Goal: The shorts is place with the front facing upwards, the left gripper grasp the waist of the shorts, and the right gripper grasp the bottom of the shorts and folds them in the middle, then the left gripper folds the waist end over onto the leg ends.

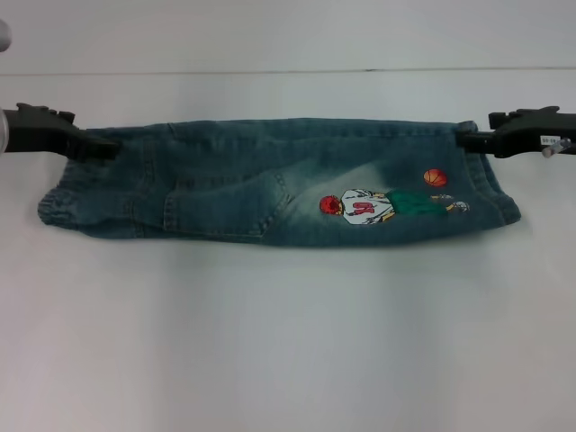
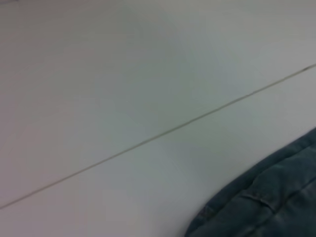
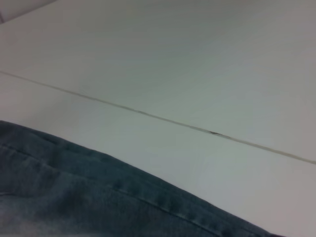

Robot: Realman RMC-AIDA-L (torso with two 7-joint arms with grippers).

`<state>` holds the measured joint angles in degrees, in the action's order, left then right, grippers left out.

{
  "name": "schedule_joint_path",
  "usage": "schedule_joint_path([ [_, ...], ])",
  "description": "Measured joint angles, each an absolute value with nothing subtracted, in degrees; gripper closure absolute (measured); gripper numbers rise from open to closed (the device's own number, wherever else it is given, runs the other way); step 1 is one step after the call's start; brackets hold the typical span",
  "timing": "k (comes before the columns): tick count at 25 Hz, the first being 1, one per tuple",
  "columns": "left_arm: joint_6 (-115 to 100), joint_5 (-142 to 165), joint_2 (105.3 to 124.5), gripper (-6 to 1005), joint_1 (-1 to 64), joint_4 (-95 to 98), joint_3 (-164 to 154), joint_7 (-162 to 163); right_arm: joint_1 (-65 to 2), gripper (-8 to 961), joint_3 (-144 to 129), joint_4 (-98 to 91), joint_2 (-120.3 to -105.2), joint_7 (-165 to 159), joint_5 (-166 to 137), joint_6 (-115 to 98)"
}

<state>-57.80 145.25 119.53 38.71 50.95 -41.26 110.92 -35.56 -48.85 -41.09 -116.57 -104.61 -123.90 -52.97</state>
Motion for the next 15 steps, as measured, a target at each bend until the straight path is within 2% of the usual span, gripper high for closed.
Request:
schedule_joint_path([
  [7,-56.8,147.8,119.78,127,38.5,52.5,-40.7,113.0,-34.0,249,-48.8,-44.2,-117.66,-104.5,-123.8,-53.3],
  [11,-57.8,145.0,120.2,127,35.8,57.0,-39.5,113.8,-31.5,252,-48.1,-49.9,-119.16,-104.4,-123.6,-56.2],
  [15,-61.3,138.7,119.91,127,32.5,59.0,-38.2,113.6,-29.8,262,-48.0,-51.8,-119.61,-102.5,-120.6,-58.4],
])
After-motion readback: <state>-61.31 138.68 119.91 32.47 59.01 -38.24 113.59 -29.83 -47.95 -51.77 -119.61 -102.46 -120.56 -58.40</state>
